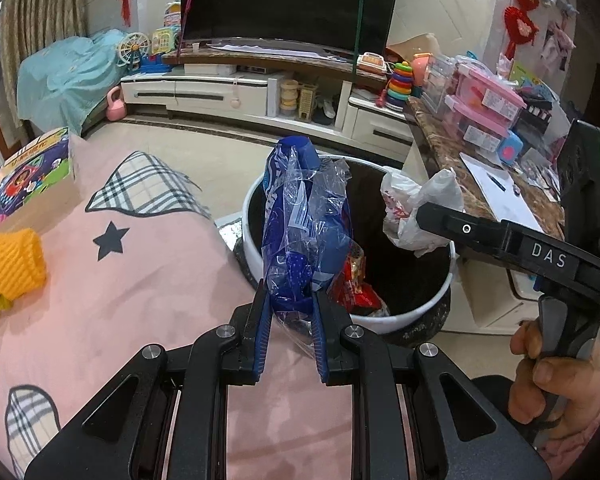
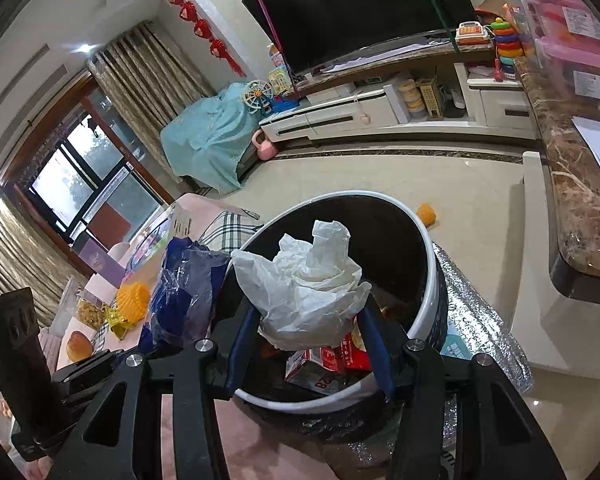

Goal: Collect trash
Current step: 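Carry blue bag in left gripper and white tissue in right gripper over bin, then open left gripper dropping blue bag while right gripper drops tissue into bin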

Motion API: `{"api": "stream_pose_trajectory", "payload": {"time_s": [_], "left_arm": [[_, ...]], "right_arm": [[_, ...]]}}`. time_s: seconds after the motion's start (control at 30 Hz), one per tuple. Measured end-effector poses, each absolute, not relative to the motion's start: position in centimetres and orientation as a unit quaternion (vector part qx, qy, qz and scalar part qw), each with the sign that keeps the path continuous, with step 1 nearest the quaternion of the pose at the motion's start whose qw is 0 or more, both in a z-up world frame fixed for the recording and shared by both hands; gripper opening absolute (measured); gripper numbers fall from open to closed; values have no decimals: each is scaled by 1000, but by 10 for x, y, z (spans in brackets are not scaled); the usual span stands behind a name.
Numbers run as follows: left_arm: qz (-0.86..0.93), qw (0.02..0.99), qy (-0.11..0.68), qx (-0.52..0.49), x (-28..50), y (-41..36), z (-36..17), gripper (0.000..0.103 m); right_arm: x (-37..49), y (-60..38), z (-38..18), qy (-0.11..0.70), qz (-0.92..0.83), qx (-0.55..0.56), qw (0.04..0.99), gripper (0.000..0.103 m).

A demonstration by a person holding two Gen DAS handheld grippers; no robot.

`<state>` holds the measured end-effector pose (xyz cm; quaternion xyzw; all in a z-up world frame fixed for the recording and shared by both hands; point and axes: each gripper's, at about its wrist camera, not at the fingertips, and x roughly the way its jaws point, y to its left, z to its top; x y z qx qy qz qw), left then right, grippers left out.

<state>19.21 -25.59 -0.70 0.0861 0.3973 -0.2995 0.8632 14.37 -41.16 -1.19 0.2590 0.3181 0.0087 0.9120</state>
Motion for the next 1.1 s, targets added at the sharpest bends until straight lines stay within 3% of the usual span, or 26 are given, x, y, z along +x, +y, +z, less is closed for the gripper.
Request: {"api": "stream_pose_trajectory", "payload": {"time_s": [0.73,0.8,0.83,0.9,0.93,0.97,1.1], "left_arm": [[-294,857,411,104,207,-278,-11,20],[-294,856,413,104,208,-279,-11,29],[-291,856,414,105,209,-280,-11,43],[-288,860,408,105,208,-280,-9,55],[-289,862,403,103,206,-279,-8,55],[-291,862,403,102,205,-277,-7,55],[-287,864,403,95,200,-267,-9,57]], "right_arm": [[159,-423,-12,331,4,262,907,53],[159,-425,-11,331,3,262,907,56],[160,-426,-10,330,2,263,906,59],[161,-427,-9,330,2,266,906,72],[160,-428,-9,329,2,268,905,82],[160,-429,-8,328,2,268,906,84],[155,-428,-7,323,0,267,908,84]]}}
